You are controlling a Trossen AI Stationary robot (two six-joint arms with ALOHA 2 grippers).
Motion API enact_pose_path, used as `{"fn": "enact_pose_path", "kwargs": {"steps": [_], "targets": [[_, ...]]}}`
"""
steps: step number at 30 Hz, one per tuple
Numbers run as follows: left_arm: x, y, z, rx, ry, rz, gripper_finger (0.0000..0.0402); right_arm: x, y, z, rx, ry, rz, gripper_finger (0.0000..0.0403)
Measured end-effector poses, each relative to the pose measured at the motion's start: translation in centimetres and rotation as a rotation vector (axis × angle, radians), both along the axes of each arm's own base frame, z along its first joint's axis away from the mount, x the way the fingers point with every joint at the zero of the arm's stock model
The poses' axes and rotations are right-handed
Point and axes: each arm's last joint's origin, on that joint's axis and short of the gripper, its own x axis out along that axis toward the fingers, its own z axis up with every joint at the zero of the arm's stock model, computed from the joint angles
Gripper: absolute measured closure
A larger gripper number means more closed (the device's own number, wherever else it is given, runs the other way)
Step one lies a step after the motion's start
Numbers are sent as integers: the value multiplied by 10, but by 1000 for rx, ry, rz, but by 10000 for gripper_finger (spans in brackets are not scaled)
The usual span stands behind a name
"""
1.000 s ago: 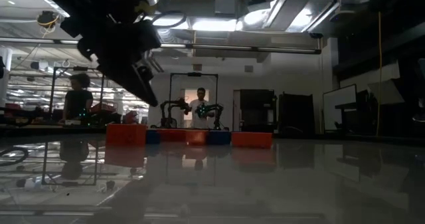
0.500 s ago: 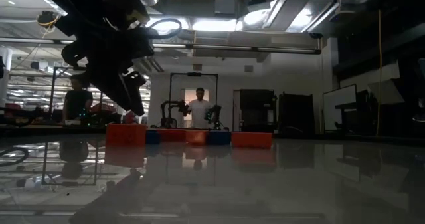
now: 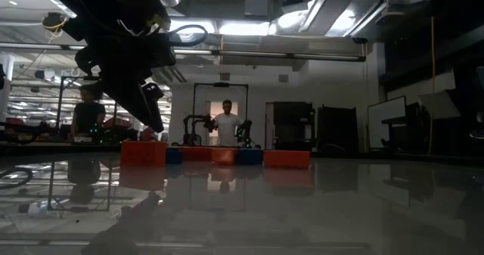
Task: Sort blocks by size
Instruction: Put the large orange game piece into the blue bin
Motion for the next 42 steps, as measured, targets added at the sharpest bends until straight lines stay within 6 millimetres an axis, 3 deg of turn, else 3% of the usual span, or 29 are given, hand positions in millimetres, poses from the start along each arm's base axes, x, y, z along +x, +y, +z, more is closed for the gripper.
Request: {"fn": "enact_pose_path", "kwargs": {"steps": [11, 22, 25, 34, 42], "targets": [[0, 0, 0, 42, -5, -59, 166, 10, 6, -1, 110, -82, 10, 274], [-1, 0, 0, 140, -8, -197, 166, 11, 9, 0, 147, -23, -220, 273], [-1, 0, 0, 137, -8, -193, 166, 10, 9, 0, 143, -5, -224, 257], [-2, 0, -1, 140, 4, -201, 167, 9, 8, -6, 101, 63, -219, 161], [-11, -1, -14, 135, 66, -211, 167, 11, 5, -6, 136, 44, -157, 153]]}}
